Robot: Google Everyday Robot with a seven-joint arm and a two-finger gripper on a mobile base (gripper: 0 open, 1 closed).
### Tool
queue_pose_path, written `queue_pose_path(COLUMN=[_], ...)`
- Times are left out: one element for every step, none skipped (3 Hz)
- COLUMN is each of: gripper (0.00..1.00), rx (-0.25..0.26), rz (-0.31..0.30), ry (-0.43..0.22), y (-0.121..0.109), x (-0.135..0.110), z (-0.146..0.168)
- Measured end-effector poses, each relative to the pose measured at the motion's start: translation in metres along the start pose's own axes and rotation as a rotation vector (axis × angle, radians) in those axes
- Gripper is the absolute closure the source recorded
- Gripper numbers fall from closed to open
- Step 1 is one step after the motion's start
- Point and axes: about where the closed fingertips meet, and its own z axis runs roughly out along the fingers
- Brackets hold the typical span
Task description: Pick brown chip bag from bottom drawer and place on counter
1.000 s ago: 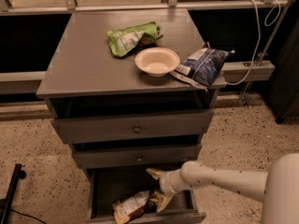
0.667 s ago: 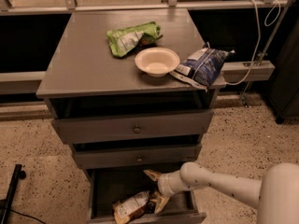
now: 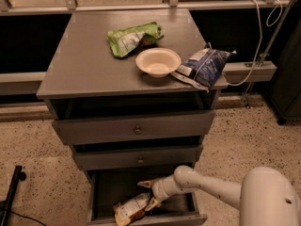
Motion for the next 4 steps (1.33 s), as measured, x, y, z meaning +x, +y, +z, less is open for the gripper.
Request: queue_pose_path(gripper=[0.35,0.51,0.72,1.00], rx=[-0.024,-0.073,-0.082,0.075], rz=[-0.001,0.018,0.015,0.028], ry=[-0.008,-0.009,-0.032,-0.224], y=[0.003,0.011,0.013,0.000], x=[0.005,0.015,0.013,-0.015], z=[0.015,0.039,0.048,0.024])
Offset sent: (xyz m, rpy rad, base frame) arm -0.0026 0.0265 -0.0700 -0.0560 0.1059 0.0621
